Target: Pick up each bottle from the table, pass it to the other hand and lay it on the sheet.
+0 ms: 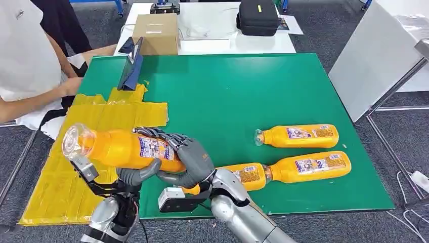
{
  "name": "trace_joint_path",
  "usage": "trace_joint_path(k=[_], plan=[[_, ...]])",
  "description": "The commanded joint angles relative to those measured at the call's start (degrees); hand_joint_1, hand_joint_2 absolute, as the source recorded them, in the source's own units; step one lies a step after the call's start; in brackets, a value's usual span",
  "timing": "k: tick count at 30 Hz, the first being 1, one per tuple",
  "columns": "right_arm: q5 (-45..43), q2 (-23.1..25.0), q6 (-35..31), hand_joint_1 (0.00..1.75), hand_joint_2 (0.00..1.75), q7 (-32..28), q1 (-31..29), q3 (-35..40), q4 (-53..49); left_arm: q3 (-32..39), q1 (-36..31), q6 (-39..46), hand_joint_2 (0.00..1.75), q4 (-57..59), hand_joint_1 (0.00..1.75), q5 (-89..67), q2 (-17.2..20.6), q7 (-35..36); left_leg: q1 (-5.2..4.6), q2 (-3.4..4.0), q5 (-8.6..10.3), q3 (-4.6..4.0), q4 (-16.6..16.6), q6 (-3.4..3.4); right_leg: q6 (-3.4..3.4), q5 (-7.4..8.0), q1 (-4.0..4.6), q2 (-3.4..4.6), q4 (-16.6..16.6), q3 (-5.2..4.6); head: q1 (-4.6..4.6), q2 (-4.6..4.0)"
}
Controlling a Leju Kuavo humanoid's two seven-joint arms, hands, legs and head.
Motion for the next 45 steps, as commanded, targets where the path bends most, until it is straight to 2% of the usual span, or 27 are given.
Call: trace_joint_path(k=[1,6,13,17,20,21,23,24,25,26,27,29,31,37,38,40,42,45], plan=[[-1.3,-1.4,-3.0,0.0,1.75,0.1,1.6,2.1,1.9,4.9,-3.6,3.9,1.75,-1.5,1.75,0.4,-1.3,-0.7,0.06,-0.08,-0.02,0.12,0.0,0.0,-0.09,-0.04,0.08,-0.14,-0.1,0.18,0.0,0.0],[-2.7,-2.4,-5.7,0.0,1.75,-0.2,3.0,-1.1,-3.6,6.1,-3.5,5.6,1.75,-1.3,1.75,0.4,-1.5,-0.9,0.07,-0.16,-0.05,0.19,0.0,0.01,-0.12,-0.09,0.1,-0.23,-0.1,0.28,0.0,0.0],[-2.7,-2.5,-5.6,0.0,1.75,-0.1,2.9,-1.2,-3.9,6.1,-3.5,5.6,1.75,-1.2,1.75,0.4,-1.4,-0.9,0.04,-0.06,-0.05,0.16,0.0,0.03,-0.09,-0.05,0.08,-0.12,-0.1,0.22,-0.02,0.0],[-4.6,-3.6,-9.5,0.0,1.75,-0.9,5.3,-4.5,-12.6,7.4,-3.5,10.8,1.75,-0.8,1.75,-2.8,-1.1,-2.3,0.08,-0.13,-0.09,0.25,0.0,0.03,-0.14,-0.11,0.11,-0.21,-0.1,0.36,0.0,0.0],[-7.2,-6.0,-11.1,0.0,1.75,-1.1,8.4,-8.1,-24.7,8.4,-4.9,25.5,1.75,1.4,1.75,-19.9,2.1,-5.8,0.02,-0.12,-0.02,0.02,0.0,0.01,-0.08,-0.05,0.04,-0.16,0.0,0.08,0.0,0.0],[-6.8,-7.2,-11.5,0.0,1.75,-0.8,9.4,-8.9,-28.5,7.9,-5.8,30.4,1.75,3.4,1.75,-29.9,4.5,-4.5,0.05,-0.16,-0.05,0.12,0.0,0.01,-0.13,-0.1,0.08,-0.23,0.0,0.21,0.02,0.0],[-3.9,-9.6,-11.4,0.0,1.75,1.2,10.8,-9.7,-34.1,8.0,-7.5,33.6,1.75,7.2,1.75,-41.2,6.9,-0.8,0.01,-0.2,0.02,0.03,0.0,0.01,-0.07,-0.05,0.04,-0.24,0.0,0.11,0.02,0.0],[-1.1,-11.0,-11.5,0.0,1.75,2.7,11.2,-10.1,-36.4,7.2,-9.0,35.9,1.75,11.5,1.75,-54.7,9.3,4.6,0.03,-0.26,-0.03,0.19,-0.1,0.01,-0.13,-0.11,0.07,-0.32,-0.1,0.31,0.0,0.0],[-1.0,-11.2,-11.3,0.0,1.75,3.1,11.4,-10.3,-37.1,7.6,-9.4,35.7,1.75,12.6,1.75,-54.5,9.5,4.3,0.01,-0.28,0.01,0.17,-0.1,0.01,-0.11,-0.08,0.04,-0.32,-0.1,0.26,0.02,0.0],[1.8,-12.2,-10.9,0.0,1.75,3.6,11.0,-10.0,-38.0,6.7,-10.9,36.1,1.75,17.5,1.75,-66.9,11.9,11.0,-0.01,-0.23,0.01,0.17,-0.1,0.01,-0.09,-0.06,0.02,-0.24,-0.1,0.24,0.0,0.0],[3.0,-12.5,-11.3,0.0,1.75,4.3,11.1,-10.0,-38.7,5.9,-11.6,35.7,1.75,18.9,1.75,-69.7,12.4,11.7,0.02,-0.25,-0.01,0.29,-0.1,0.01,-0.14,-0.08,0.07,-0.28,-0.1,0.39,0.0,0.0],[6.7,-13.9,-10.8,0.0,1.75,6.2,10.4,-9.4,-40.5,3.0,-16.3,33.3,1.75,29.6,1.75,-86.0,16.0,21.2,0.02,-0.21,0.0,0.32,-0.1,0.01,-0.15,-0.06,0.07,-0.26,-0.1,0.41,0.0,0.0],[8.0,-14.4,-10.4,0.0,1.75,7.5,10.1,-9.2,-41.3,2.6,-18.9,34.2,1.75,35.6,1.75,-86.9,16.6,21.3,-0.02,-0.19,0.05,0.21,-0.1,0.0,-0.11,-0.03,0.01,-0.25,-0.1,0.22,0.0,0.0],[7.9,-14.2,-10.7,0.0,1.75,7.5,10.1,-9.0,-40.7,2.4,-18.6,34.0,1.75,34.7,1.75,-87.0,16.3,21.5,0.05,0.09,-0.03,0.22,0.0,-0.01,-0.26,0.04,0.12,-0.06,-0.1,0.16,0.0,0.0],[8.5,-14.5,-10.8,0.0,1.75,7.4,9.9,-8.8,-40.7,2.0,-18.8,32.1,1.75,35.1,1.75,-88.4,16.6,23.4,0.02,0.12,0.0,0.14,0.0,-0.01,-0.22,0.06,0.08,-0.04,0.0,0.08,0.0,0.0],[10.4,-15.2,-11.0,0.0,1.75,8.5,9.9,-8.7,-41.3,1.4,-20.9,28.2,1.75,38.7,1.75,-90.9,17.4,26.7,0.06,0.08,-0.01,0.16,0.0,-0.01,-0.24,0.05,0.12,-0.07,-0.1,0.15,0.02,0.0],[11.3,-16.1,-11.9,0.0,1.75,9.2,10.6,-9.3,-42.4,1.8,-25.2,26.5,1.75,47.9,1.75,-91.3,17.2,28.4,0.06,0.09,-0.03,0.2,0.0,-0.01,-0.27,0.03,0.1,-0.07,-0.1,0.19,0.02,0.0],[11.9,-16.8,-12.6,0.0,1.75,9.3,11.5,-10.0,-42.9,3.3,-28.2,25.1,1.75,55.5,1.75,-89.8,16.5,28.4,0.07,0.05,0.02,0.13,-0.1,-0.02,-0.28,0.07,0.1,-0.12,-0.1,0.13,0.0,0.0]])
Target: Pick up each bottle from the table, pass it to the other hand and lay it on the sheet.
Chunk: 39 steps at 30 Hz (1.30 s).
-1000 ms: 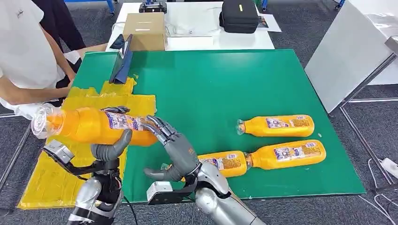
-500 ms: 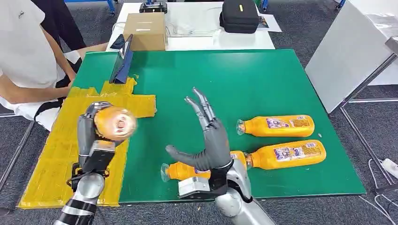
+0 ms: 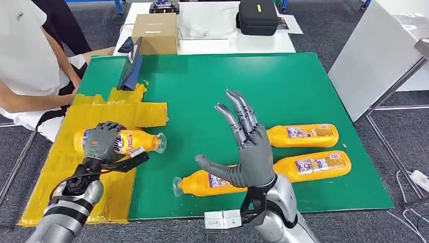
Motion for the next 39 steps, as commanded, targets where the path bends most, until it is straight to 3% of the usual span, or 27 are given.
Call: trace_joint_path(k=[1,10,11,12,13,24,29,31,33,39], plan=[[1.7,-4.4,-1.2,0.0,1.75,1.2,1.0,-1.2,-1.7,-0.7,-12.2,-4.0,1.75,26.7,1.75,1.4,0.3,1.9,0.06,-0.16,0.0,0.22,-0.1,0.0,-0.12,-0.06,0.09,-0.23,-0.1,0.29,0.0,0.0],[8.3,-6.5,9.3,0.0,1.75,8.1,-1.5,1.5,4.3,1.5,-9.9,-5.3,1.75,26.6,1.75,4.4,-1.3,0.3,-0.01,-0.11,-0.01,0.4,-0.1,0.0,-0.07,-0.02,0.04,-0.06,-0.1,0.47,-0.02,0.0],[9.2,-6.9,11.3,0.0,1.75,9.0,-2.1,2.2,5.8,1.7,-9.6,-6.1,1.75,26.2,1.45,5.0,-1.7,-0.1,0.02,-0.08,-0.02,0.54,-0.1,0.01,-0.12,-0.01,0.09,-0.07,-0.2,0.63,0.0,0.0],[9.6,-7.1,12.2,0.0,1.75,9.4,-2.4,2.5,6.4,1.7,-9.4,-6.1,1.75,26.0,0.1,5.0,-1.8,0.0,0.01,-0.1,0.0,0.47,-0.1,0.0,-0.09,-0.01,0.07,-0.06,-0.1,0.56,-0.02,0.0],[10.4,-7.6,14.2,0.0,1.75,10.0,-3.0,3.4,7.9,1.8,-9.1,-5.8,1.75,25.7,0.0,5.2,-2.1,0.3,0.02,-0.06,0.01,0.61,-0.2,0.01,-0.13,0.02,0.1,-0.03,-0.2,0.71,-0.02,0.0],[11.4,-10.8,20.5,0.0,1.75,12.4,-5.5,6.1,13.5,4.7,-6.5,-5.3,1.75,21.6,0.0,12.6,-3.1,-6.0,-0.01,-0.24,0.04,0.77,-0.2,0.03,-0.09,0.0,0.06,-0.1,-0.2,0.94,-0.02,0.0],[12.4,-12.2,22.5,0.0,1.75,13.9,-4.9,5.9,15.0,5.1,0.3,-2.8,1.75,6.5,0.0,17.9,-4.3,-11.5,-0.01,-0.39,0.03,0.66,-0.1,0.02,-0.05,-0.03,0.01,-0.18,-0.1,0.86,-0.02,0.0],[12.8,-12.4,23.3,0.0,1.75,14.5,-4.4,5.7,16.4,4.7,5.1,-3.2,1.75,-4.8,0.0,21.1,-5.1,-13.6,-0.01,-0.38,0.01,0.66,-0.1,0.03,-0.06,-0.04,0.01,-0.19,-0.1,0.85,-0.02,0.0],[13.0,-12.4,23.3,0.0,1.75,14.5,-4.3,5.8,16.9,4.2,6.5,-4.0,1.75,-8.3,0.0,21.3,-5.2,-12.7,0.04,-0.39,-0.03,0.64,-0.1,0.04,-0.09,-0.07,0.07,-0.22,-0.2,0.86,-0.02,0.0],[14.2,-14.1,25.0,0.0,1.75,16.3,-3.2,5.5,19.0,3.9,14.3,-5.4,1.75,-26.0,0.0,32.1,-6.9,-19.3,0.04,-0.31,-0.07,0.34,0.0,0.03,-0.08,-0.07,0.08,-0.15,-0.1,0.53,-0.04,0.0]])
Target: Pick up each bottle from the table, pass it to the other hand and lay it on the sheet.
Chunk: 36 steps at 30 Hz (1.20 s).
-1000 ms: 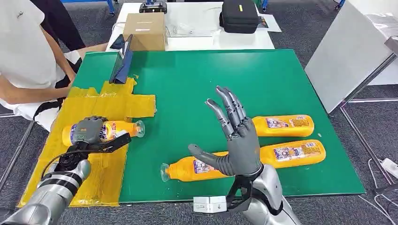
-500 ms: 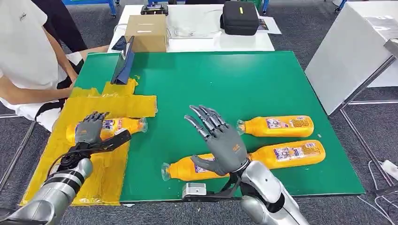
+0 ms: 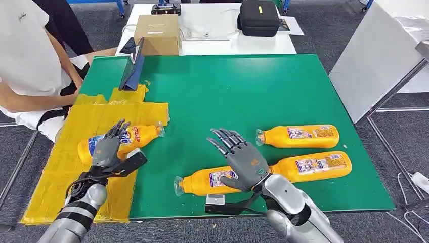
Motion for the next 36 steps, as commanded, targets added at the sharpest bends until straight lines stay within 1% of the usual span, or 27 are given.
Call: trace_joint_path(k=[1,3,5,6,9,10,13,14,15,16,17,18,19,20,21,22,25,26,28,29,30,31,32,33,34,35,36], plan=[[1.1,-3.1,2.0,0.0,1.75,1.7,-0.3,1.2,7.6,0.9,11.3,-2.2,1.75,-28.7,0.0,11.9,-3.8,-6.5,0.02,0.07,-0.1,0.14,0.0,0.03,-0.07,-0.06,0.06,-0.01,-0.1,0.16,-0.02,0.0],[1.1,-3.2,1.9,0.0,1.75,1.8,0.3,0.9,7.8,1.3,12.1,-2.3,1.75,-31.0,0.0,12.8,-4.4,-5.9,0.07,0.08,-0.16,0.17,0.0,0.04,-0.11,-0.1,0.12,-0.04,-0.1,0.26,-0.04,0.0],[1.7,-3.5,2.6,0.0,1.75,2.8,1.3,0.7,8.1,2.0,13.4,-2.4,1.75,-34.4,0.0,16.2,-5.6,-7.0,0.11,0.29,-0.29,0.52,-0.1,0.05,-0.23,-0.17,0.2,0.09,-0.2,0.56,-0.04,0.0],[1.7,-3.7,2.7,0.0,1.75,2.9,1.5,0.6,8.5,2.2,14.0,-2.9,1.75,-35.9,0.0,17.9,-5.8,-7.4,0.06,0.13,-0.12,0.02,0.0,0.02,-0.08,-0.06,0.11,-0.02,-0.1,0.08,-0.02,0.0],[1.9,-3.8,2.9,0.0,1.75,3.1,1.7,0.6,9.3,2.6,14.9,-2.5,1.75,-37.4,0.0,18.6,-6.5,-7.6,0.07,0.2,-0.18,0.11,0.0,0.03,-0.1,-0.09,0.13,0.03,-0.1,0.15,-0.02,0.0],[1.9,-3.8,3.3,0.0,1.75,3.5,1.7,0.5,10.0,2.6,15.7,-3.7,1.75,-38.5,0.0,21.2,-6.8,-8.4,0.08,0.17,-0.16,0.05,0.0,0.0,-0.09,-0.07,0.13,0.02,-0.1,0.07,-0.04,0.0],[0.6,-3.8,4.0,0.0,1.75,3.1,2.3,0.0,10.4,2.5,16.4,-4.8,1.75,-39.2,0.0,23.2,-7.3,-8.9,0.08,0.18,-0.22,0.23,-0.1,0.03,-0.15,-0.14,0.14,-0.04,-0.2,0.29,0.0,0.0],[0.6,-3.8,4.0,0.0,1.75,3.1,2.3,0.0,10.4,2.5,16.4,-4.8,1.75,-39.2,0.0,23.2,-7.3,-8.9,0.07,0.15,-0.14,-0.02,0.0,0.0,-0.09,-0.05,0.12,0.04,-0.1,0.03,-0.02,0.0],[0.1,-4.2,4.3,0.0,1.75,2.8,2.5,0.1,10.3,2.3,16.5,-4.7,1.75,-39.2,0.0,23.2,-7.4,-8.9,0.06,0.18,-0.18,0.09,-0.1,0.0,-0.12,-0.08,0.12,0.05,-0.1,0.13,-0.04,0.0],[-0.2,-4.5,4.7,0.0,1.75,2.7,2.3,0.3,10.4,2.1,16.4,-4.5,1.75,-39.0,0.0,23.2,-7.5,-9.0,0.04,0.09,-0.1,-0.09,0.0,-0.01,-0.07,-0.04,0.08,0.0,-0.1,-0.08,-0.04,0.0],[-1.4,-4.9,5.4,0.0,1.75,2.1,2.2,0.4,10.6,1.9,16.3,-4.7,1.75,-38.8,0.0,23.7,-7.4,-9.3,0.06,0.11,-0.14,0.04,0.0,0.0,-0.11,-0.08,0.12,-0.03,-0.1,0.07,-0.02,0.0],[-2.0,-5.0,5.6,0.0,1.75,1.8,2.2,0.4,10.6,1.7,16.2,-4.7,1.75,-38.6,0.0,23.8,-7.5,-9.4,0.01,0.06,-0.08,-0.11,0.0,0.0,-0.07,-0.05,0.06,-0.07,-0.1,-0.09,-0.02,0.0],[-4.3,-5.8,6.9,0.0,1.75,0.8,1.9,0.9,10.8,1.3,16.0,-5.2,1.75,-38.2,0.0,24.9,-7.4,-10.0,0.03,0.09,-0.13,0.04,-0.1,0.01,-0.11,-0.09,0.09,-0.06,-0.1,0.07,-0.02,0.0],[-4.5,-6.1,7.0,0.0,1.75,0.7,1.8,0.8,11.0,1.2,15.9,-5.1,1.75,-38.1,0.0,24.9,-7.5,-10.0,0.01,0.07,-0.06,-0.17,0.0,-0.01,-0.05,-0.03,0.04,-0.03,-0.1,-0.16,-0.04,0.0],[-4.5,-6.1,7.0,0.0,1.75,0.7,1.8,0.8,11.0,1.2,15.9,-5.1,1.75,-38.1,0.0,24.9,-7.5,-10.0,0.02,0.1,-0.13,0.03,-0.1,0.01,-0.1,-0.08,0.08,-0.05,-0.1,0.06,-0.04,0.0],[-4.5,-6.1,7.0,0.0,1.75,0.7,1.8,0.8,11.0,1.2,15.9,-5.1,1.75,-38.1,0.0,24.9,-7.5,-10.0,0.04,0.1,-0.14,0.04,-0.1,0.01,-0.1,-0.09,0.09,-0.06,-0.1,0.08,-0.02,0.0],[-4.5,-6.1,7.0,0.0,1.75,0.7,1.5,1.1,11.4,1.0,15.9,-5.0,1.75,-38.1,0.0,24.9,-7.5,-10.1,0.01,0.1,-0.08,-0.13,0.0,0.0,-0.06,-0.03,0.05,-0.02,-0.1,-0.11,-0.04,0.0],[-4.6,-6.0,7.1,0.0,1.75,0.9,1.3,1.2,11.7,0.8,16.0,-5.1,1.75,-38.2,0.0,25.1,-7.5,-10.3,0.03,0.14,-0.13,0.02,-0.1,0.01,-0.1,-0.07,0.09,-0.01,-0.1,0.05,-0.02,0.0],[-4.8,-5.6,7.6,0.0,1.75,1.6,0.5,1.7,13.7,-0.1,16.0,-5.1,1.75,-38.4,0.0,25.7,-7.6,-10.7,0.02,0.12,-0.08,-0.12,0.0,0.0,-0.06,-0.03,0.06,0.0,-0.1,-0.11,-0.02,0.0],[-4.7,-5.4,7.7,0.0,1.75,1.7,0.3,1.8,14.3,-0.4,16.0,-5.3,1.75,-38.5,0.0,26.1,-7.6,-10.8,0.03,0.16,-0.14,0.06,-0.1,0.0,-0.11,-0.07,0.09,0.0,-0.1,0.08,-0.02,0.0],[-4.7,-5.0,8.0,0.0,1.75,2.0,-0.2,2.0,15.7,-0.7,15.9,-5.4,1.75,-38.7,0.0,26.3,-7.7,-10.9,0.01,0.13,-0.08,-0.09,-0.1,0.0,-0.07,-0.03,0.05,0.01,-0.1,-0.08,-0.02,0.0],[-4.4,-4.1,8.1,0.0,1.75,2.6,-0.8,2.3,17.6,-1.4,15.7,-5.8,1.75,-38.9,0.0,26.9,-7.7,-11.1,0.0,0.12,-0.06,-0.14,-0.1,-0.01,-0.05,-0.01,0.04,0.01,-0.1,-0.13,-0.02,0.0],[-4.0,-3.7,8.0,0.0,1.75,3.1,-1.2,2.5,18.6,-1.7,15.6,-6.4,1.75,-39.1,0.0,27.7,-7.7,-11.1,0.04,0.18,-0.12,0.03,-0.1,0.0,-0.11,-0.04,0.09,0.03,-0.1,0.05,-0.02,0.0],[-3.2,-2.9,7.8,0.0,1.75,3.9,-1.8,2.9,20.3,-2.2,15.4,-7.3,1.75,-39.3,0.0,28.7,-7.6,-11.0,0.03,0.15,-0.07,-0.12,0.0,-0.01,-0.07,-0.01,0.07,0.03,-0.1,-0.11,-0.04,0.0],[-2.4,-1.4,7.6,0.0,1.75,4.5,-2.6,3.3,23.2,-2.7,15.2,-7.3,1.75,-39.5,0.0,28.8,-7.8,-11.0,0.03,0.15,-0.06,-0.13,0.0,-0.01,-0.06,0.0,0.07,0.03,-0.1,-0.12,-0.02,0.0],[-2.2,-0.8,7.7,0.0,1.75,4.6,-3.1,3.6,24.5,-3.2,15.0,-8.4,1.75,-39.5,0.0,29.9,-7.8,-10.8,0.07,0.23,-0.12,0.05,-0.1,-0.01,-0.12,-0.02,0.13,0.08,-0.2,0.06,-0.02,0.0],[-1.9,-0.2,7.5,0.0,1.75,4.7,-3.5,3.8,25.7,-3.3,14.9,-8.3,1.75,-39.5,0.0,29.9,-7.9,-10.8,0.05,0.19,-0.08,-0.04,-0.1,-0.01,-0.09,0.0,0.1,0.06,-0.1,-0.02,-0.04,0.0]])
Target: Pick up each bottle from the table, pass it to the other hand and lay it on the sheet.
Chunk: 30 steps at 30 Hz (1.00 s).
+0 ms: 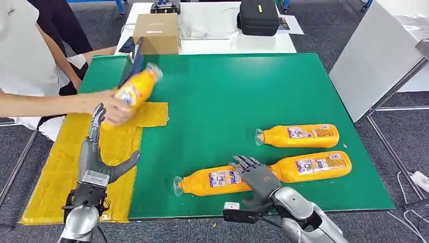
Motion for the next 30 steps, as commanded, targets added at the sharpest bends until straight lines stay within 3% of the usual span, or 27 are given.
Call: trace_joint_path(k=[1,2,3,4,5,7,19,23,24,30], plan=[[3.0,6.2,-0.1,0.14,1.75,2.6,-6.7,3.9,18.0,-4.4,-1.9,-4.0,1.75,0.1,0.0,4.5,-0.6,0.3,0.07,0.18,-0.08,0.36,-0.1,0.01,-0.14,-0.01,0.1,0.09,-0.2,0.35,0.0,0.0],[3.3,6.8,-0.3,0.3,1.75,2.7,-7.1,4.0,19.3,-4.6,-2.0,-4.3,1.75,0.2,0.0,4.7,-0.6,0.4,0.05,0.14,-0.05,0.29,-0.1,0.01,-0.11,0.0,0.08,0.06,-0.1,0.29,-0.02,0.0],[3.3,6.8,-0.3,0.3,1.75,2.7,-7.1,4.0,19.3,-4.6,-2.0,-4.3,1.75,0.2,0.0,4.7,-0.6,0.4,0.07,0.2,-0.04,0.28,-0.1,0.0,-0.11,0.02,0.09,0.07,-0.1,0.25,0.0,0.0],[3.7,7.9,-0.4,0.96,1.75,2.9,-7.7,4.1,21.5,-5.2,-2.3,-5.3,1.75,0.3,0.0,5.8,-0.6,0.4,0.08,0.23,-0.07,0.45,-0.1,0.0,-0.15,-0.01,0.12,0.05,-0.2,0.42,-0.02,0.0],[3.7,8.4,-0.5,1.33,1.75,2.8,-7.8,4.0,22.4,-5.5,-2.3,-5.6,1.75,0.2,0.0,6.1,-0.7,0.3,0.06,0.2,-0.05,0.36,-0.1,0.0,-0.13,-0.01,0.09,0.01,-0.1,0.31,0.0,0.0],[3.5,9.2,-0.9,1.41,1.75,2.8,-8.0,3.9,23.6,-6.0,-2.3,-5.8,1.75,0.0,0.0,6.2,-0.8,0.2,0.08,0.22,-0.05,0.39,-0.1,-0.01,-0.14,-0.01,0.11,0.01,-0.1,0.34,0.0,0.0],[3.4,9.8,-2.0,1.41,1.75,2.3,-8.1,3.4,24.7,-6.3,-2.3,-5.6,1.75,0.0,0.0,6.2,-0.7,0.2,0.06,0.2,-0.07,0.72,-0.1,-0.05,-0.09,0.0,0.08,0.09,-0.1,0.53,0.0,0.0],[3.7,10.9,-4.0,1.75,1.75,2.2,-7.3,1.5,23.4,-6.6,-1.6,-5.4,1.75,-0.7,0.0,6.3,-0.7,0.5,0.08,0.19,-0.08,0.82,-0.1,-0.05,-0.12,0.0,0.11,0.07,-0.1,0.67,0.0,0.0],[3.7,10.9,-4.2,1.75,1.75,2.2,-7.1,1.1,22.5,-6.6,-1.4,-5.5,1.75,-0.9,0.0,6.4,-0.8,0.6,0.08,0.22,-0.09,0.82,-0.1,-0.05,-0.12,0.0,0.11,0.09,-0.1,0.65,0.0,0.0],[4.1,14.3,-16.5,1.75,1.75,2.6,0.2,-9.0,6.8,-6.0,1.0,-8.4,1.75,-3.0,0.0,7.5,-1.0,2.6,0.06,0.21,-0.12,0.76,0.0,-0.06,-0.13,-0.05,0.09,0.08,-0.1,0.59,0.02,0.0]])
